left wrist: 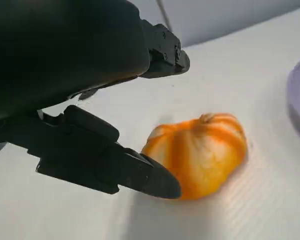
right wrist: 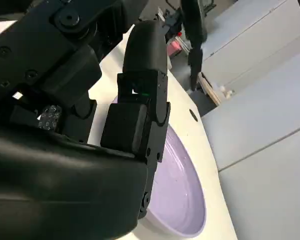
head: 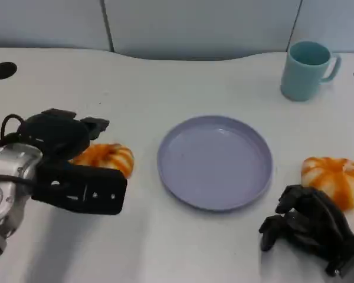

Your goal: Grasp the bread from the table and place it into the plate.

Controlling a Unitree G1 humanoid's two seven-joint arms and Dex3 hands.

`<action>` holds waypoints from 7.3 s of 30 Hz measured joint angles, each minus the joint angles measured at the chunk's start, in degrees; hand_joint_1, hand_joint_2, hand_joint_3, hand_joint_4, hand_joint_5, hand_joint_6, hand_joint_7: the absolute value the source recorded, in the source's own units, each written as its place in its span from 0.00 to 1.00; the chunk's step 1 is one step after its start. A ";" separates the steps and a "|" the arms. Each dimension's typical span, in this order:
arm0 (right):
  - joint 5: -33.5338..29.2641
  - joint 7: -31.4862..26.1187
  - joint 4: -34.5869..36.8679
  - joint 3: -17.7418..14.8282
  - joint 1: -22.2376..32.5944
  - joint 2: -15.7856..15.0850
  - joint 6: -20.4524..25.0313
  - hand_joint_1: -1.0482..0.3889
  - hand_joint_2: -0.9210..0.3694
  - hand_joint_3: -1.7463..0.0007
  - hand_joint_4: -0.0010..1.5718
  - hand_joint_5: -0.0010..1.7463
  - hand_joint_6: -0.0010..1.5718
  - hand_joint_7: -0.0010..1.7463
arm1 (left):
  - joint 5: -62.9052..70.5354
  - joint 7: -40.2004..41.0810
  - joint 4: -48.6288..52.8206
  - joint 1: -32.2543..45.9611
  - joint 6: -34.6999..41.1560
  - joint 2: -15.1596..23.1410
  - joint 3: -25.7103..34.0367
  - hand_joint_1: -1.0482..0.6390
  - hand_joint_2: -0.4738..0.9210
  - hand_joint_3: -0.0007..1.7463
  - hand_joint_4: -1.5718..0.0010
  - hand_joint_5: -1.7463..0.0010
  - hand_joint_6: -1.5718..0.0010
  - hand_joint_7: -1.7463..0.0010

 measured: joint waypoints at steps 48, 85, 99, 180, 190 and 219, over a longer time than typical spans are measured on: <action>0.08 -2.36 -9.23 2.03 5.06 0.22 3.51 0.00 0.35 1.00 1.00 0.37 1.00 0.26 | -8.21 33.76 47.81 -16.98 -6.47 -11.53 -15.06 0.45 1.00 0.17 0.49 0.01 0.58 0.14; 0.25 -2.54 -9.91 1.89 5.16 -0.12 4.46 0.00 0.36 1.00 1.00 0.36 1.00 0.26 | -13.15 48.68 41.52 -15.25 -16.56 -10.12 -9.58 0.51 0.74 0.59 0.43 0.00 0.59 0.00; -1.03 -2.94 -6.49 2.45 3.26 0.49 1.76 0.00 0.34 1.00 1.00 0.37 1.00 0.26 | -11.07 49.26 32.44 -18.59 -23.46 -10.83 -10.54 0.49 0.69 0.72 0.42 0.00 0.56 0.00; -1.00 -2.67 -9.12 4.29 5.14 0.39 1.60 0.00 0.33 1.00 1.00 0.36 1.00 0.26 | -17.73 10.40 31.00 -21.80 -24.24 -16.90 -11.84 0.14 1.00 0.12 1.00 0.34 0.88 0.45; -1.03 -2.30 -9.12 4.32 5.14 0.33 1.12 0.00 0.32 1.00 1.00 0.36 1.00 0.26 | -20.24 6.82 30.09 -21.69 -23.39 -16.89 -10.47 0.14 1.00 0.11 1.00 0.64 0.78 0.57; -1.03 -2.60 -10.09 4.33 5.39 0.28 1.50 0.00 0.32 1.00 1.00 0.36 1.00 0.25 | -29.14 6.46 24.92 -15.43 -28.69 -14.96 -2.93 0.18 1.00 0.18 1.00 0.27 0.97 0.41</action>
